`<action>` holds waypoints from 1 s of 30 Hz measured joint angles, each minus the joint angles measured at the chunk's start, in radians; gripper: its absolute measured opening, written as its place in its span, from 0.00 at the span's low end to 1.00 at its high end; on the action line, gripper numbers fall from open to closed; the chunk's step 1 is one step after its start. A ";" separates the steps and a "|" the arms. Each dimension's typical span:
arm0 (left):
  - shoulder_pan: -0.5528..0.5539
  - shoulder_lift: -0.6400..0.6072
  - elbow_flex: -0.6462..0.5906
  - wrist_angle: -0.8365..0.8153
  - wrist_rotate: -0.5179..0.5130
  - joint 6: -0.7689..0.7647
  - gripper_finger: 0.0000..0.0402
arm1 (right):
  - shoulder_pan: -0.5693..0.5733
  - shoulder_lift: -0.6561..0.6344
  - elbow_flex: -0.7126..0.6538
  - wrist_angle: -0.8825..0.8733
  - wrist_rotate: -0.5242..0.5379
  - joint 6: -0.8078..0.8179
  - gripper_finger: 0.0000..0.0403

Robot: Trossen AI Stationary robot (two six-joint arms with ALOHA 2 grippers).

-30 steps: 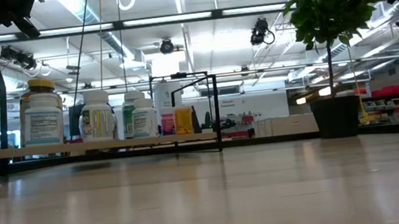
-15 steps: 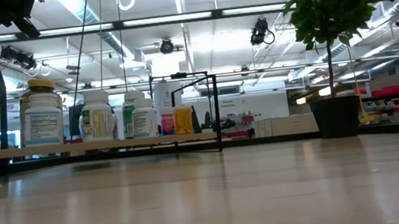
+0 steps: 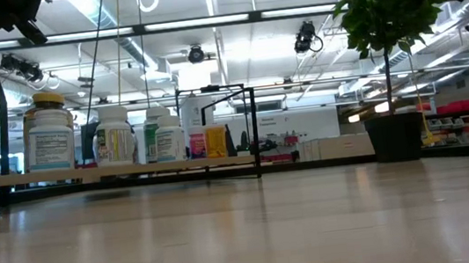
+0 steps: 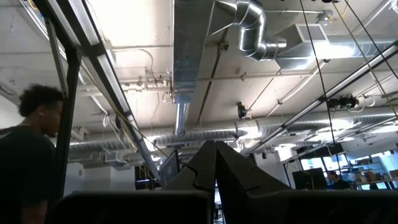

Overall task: Pick and place medicine bottles onto shelf by color
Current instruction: Return to Home Position

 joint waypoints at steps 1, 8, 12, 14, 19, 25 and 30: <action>0.000 0.000 0.000 0.000 0.000 0.000 0.08 | 0.000 0.000 0.000 0.000 0.000 0.000 0.04; 0.000 0.000 0.000 0.000 0.000 0.000 0.06 | 0.000 0.000 0.000 0.000 0.000 0.001 0.04; 0.000 0.000 0.000 0.000 0.000 0.000 0.06 | 0.000 0.000 0.000 0.000 0.000 0.000 0.04; 0.000 0.000 0.000 0.000 0.000 0.000 0.07 | 0.000 0.000 0.000 0.000 0.000 0.001 0.04; 0.000 0.000 0.000 0.000 0.000 0.000 0.09 | 0.000 0.000 0.000 0.000 0.000 0.001 0.04; 0.000 0.000 0.000 0.000 0.000 0.000 0.08 | 0.000 0.000 0.000 0.000 0.000 0.001 0.04; 0.000 0.000 0.000 0.000 0.000 0.000 0.06 | 0.000 0.000 0.000 0.000 0.000 0.001 0.04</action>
